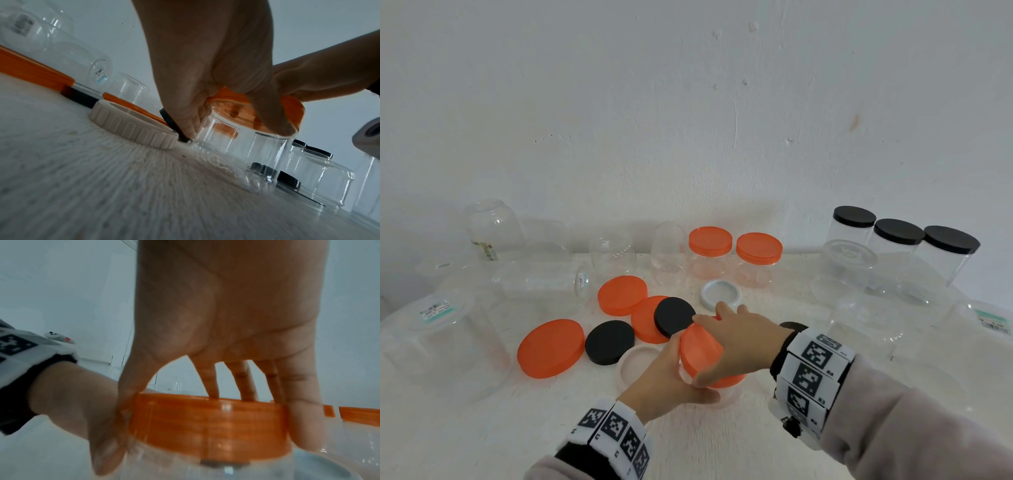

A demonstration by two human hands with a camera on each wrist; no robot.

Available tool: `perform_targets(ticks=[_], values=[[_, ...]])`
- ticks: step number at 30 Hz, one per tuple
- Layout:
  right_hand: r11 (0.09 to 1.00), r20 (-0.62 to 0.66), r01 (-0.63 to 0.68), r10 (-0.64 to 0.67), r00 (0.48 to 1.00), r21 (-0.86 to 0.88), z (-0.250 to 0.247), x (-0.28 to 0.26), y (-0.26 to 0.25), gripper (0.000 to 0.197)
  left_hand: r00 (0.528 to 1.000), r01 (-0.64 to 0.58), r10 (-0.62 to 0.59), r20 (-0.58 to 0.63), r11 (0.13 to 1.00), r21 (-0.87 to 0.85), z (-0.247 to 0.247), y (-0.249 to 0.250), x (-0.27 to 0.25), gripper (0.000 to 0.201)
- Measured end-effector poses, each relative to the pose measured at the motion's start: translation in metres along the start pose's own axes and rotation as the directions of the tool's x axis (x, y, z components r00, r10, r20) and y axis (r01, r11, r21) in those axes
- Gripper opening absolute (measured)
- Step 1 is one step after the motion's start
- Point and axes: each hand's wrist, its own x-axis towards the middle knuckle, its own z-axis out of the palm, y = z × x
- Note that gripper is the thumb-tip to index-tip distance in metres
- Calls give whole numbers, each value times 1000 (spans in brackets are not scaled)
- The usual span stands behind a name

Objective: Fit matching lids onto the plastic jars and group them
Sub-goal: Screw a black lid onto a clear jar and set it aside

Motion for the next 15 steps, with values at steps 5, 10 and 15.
perform_targets(ticks=[5, 10, 15], values=[[1000, -127, -20, 18, 992, -15, 15, -6, -1, 99, 1000, -1, 1, 6, 1000, 9, -3, 0, -1, 105], [999, -148, -39, 37, 988, -11, 19, -7, -3, 100, 999, -2, -1, 37, 996, 86, -8, 6, 0, 105], [999, -142, -9, 15, 990, 42, 21, -6, 1, 101, 999, -12, 6, 32, 982, 190, -10, 13, -2, 101]])
